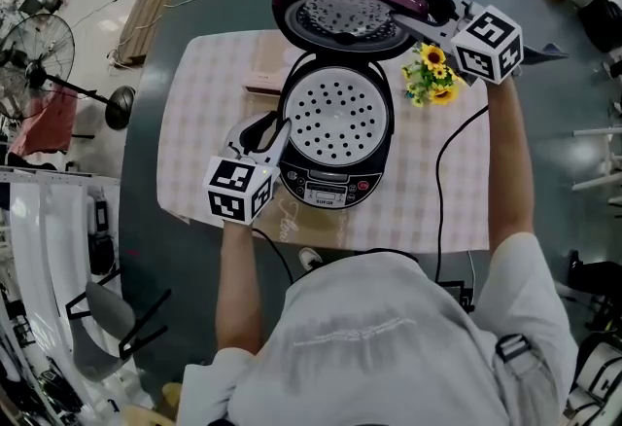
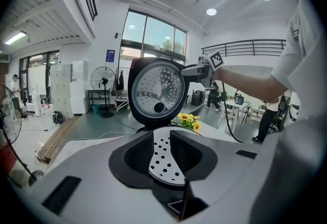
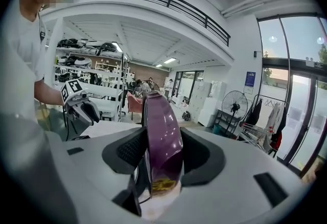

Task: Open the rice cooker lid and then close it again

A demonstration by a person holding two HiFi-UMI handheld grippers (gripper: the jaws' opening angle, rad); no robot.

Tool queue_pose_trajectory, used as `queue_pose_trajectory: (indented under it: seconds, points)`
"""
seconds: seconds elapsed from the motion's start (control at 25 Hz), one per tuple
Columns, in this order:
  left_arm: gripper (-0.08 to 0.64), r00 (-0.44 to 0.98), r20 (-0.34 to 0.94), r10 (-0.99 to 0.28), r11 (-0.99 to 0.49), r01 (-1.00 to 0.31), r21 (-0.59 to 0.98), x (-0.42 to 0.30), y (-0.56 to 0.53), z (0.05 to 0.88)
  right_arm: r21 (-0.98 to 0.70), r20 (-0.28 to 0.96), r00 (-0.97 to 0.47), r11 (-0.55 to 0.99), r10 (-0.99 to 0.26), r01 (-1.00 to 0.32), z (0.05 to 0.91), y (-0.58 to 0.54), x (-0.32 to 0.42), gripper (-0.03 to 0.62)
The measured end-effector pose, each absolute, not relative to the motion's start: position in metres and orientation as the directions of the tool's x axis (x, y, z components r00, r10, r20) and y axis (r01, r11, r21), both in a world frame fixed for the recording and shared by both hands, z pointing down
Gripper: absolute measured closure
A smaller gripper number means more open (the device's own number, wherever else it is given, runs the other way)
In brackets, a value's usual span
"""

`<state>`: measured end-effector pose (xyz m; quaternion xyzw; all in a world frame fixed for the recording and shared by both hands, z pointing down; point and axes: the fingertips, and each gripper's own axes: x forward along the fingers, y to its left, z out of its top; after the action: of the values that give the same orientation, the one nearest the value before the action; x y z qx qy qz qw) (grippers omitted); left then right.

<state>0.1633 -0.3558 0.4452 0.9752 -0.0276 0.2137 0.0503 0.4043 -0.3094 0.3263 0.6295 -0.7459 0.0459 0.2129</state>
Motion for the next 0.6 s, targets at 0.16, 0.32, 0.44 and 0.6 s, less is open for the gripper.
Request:
queue_pose_trajectory:
  seconds: [0.16, 0.32, 0.44, 0.6]
  points:
    - [0.448, 0.908, 0.416, -0.042, -0.993, -0.084, 0.083, 0.154, -0.354, 0.444, 0.194, 0.375, -0.104, 0.188, -0.921, -0.963, 0.329, -0.307, 0.401, 0.374]
    - [0.448, 0.911, 0.41, -0.053, -0.992, -0.094, 0.081, 0.142, -0.351, 0.439, 0.191, 0.377, -0.102, 0.185, -0.921, -0.964, 0.328, -0.302, 0.394, 0.37]
    - [0.448, 0.912, 0.406, -0.06, -0.991, -0.102, 0.082, 0.134, -0.348, 0.439, 0.193, 0.377, -0.111, 0.195, -0.919, -0.962, 0.33, -0.298, 0.385, 0.367]
    - [0.448, 0.915, 0.398, -0.061, -0.991, -0.102, 0.083, 0.126, -0.341, 0.438, 0.177, 0.363, -0.128, 0.203, -0.923, -0.963, 0.334, -0.288, 0.371, 0.359]
